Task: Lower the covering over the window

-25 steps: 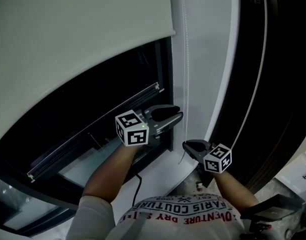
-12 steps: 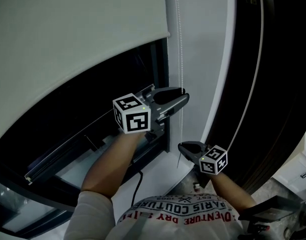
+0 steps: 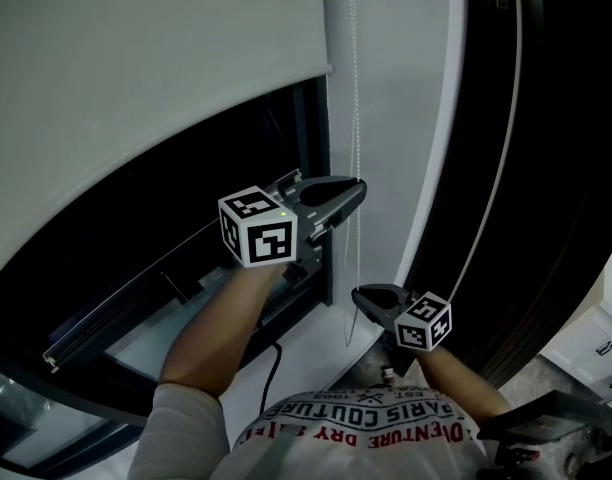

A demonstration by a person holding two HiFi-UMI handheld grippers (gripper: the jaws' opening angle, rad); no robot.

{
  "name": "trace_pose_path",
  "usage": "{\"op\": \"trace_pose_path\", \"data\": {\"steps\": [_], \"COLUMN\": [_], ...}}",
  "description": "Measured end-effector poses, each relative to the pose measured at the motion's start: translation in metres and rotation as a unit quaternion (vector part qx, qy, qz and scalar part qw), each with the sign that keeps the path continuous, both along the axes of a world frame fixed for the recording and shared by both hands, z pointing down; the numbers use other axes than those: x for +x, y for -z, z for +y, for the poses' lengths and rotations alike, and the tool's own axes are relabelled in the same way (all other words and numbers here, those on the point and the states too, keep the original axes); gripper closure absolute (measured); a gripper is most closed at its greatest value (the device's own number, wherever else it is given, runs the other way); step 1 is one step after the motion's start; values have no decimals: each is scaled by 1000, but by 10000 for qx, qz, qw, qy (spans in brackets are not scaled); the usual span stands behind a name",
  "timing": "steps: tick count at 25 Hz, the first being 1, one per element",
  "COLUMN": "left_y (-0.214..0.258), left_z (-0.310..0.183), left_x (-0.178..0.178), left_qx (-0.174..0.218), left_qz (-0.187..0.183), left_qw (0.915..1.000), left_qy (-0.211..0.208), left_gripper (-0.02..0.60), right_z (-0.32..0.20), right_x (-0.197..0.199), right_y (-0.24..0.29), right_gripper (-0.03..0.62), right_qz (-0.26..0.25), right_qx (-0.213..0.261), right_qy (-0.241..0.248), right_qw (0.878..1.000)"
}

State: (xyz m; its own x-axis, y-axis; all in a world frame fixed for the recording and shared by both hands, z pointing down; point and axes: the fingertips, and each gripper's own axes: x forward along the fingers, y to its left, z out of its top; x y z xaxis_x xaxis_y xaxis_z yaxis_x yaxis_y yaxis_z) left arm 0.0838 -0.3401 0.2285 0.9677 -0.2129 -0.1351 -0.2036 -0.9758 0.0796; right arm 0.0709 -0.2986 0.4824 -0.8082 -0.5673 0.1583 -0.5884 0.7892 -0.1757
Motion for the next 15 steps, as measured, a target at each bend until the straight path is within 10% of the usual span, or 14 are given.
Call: {"op": "trace_pose_path", "data": {"steps": [15], "left_y": [-48], "left_z": [-9], "left_x": [-7], "left_qx": [61], "left_qz": [-308], "left_qw": [9986], "left_qy": [423], "left_gripper": [575], "right_z": [5], "right_x": [-5], "right_y": [-44], "right_gripper": [585], "right_qz": [-30], "right_qx": [-675], "right_qy": [146], "right_qw": [9976]}}
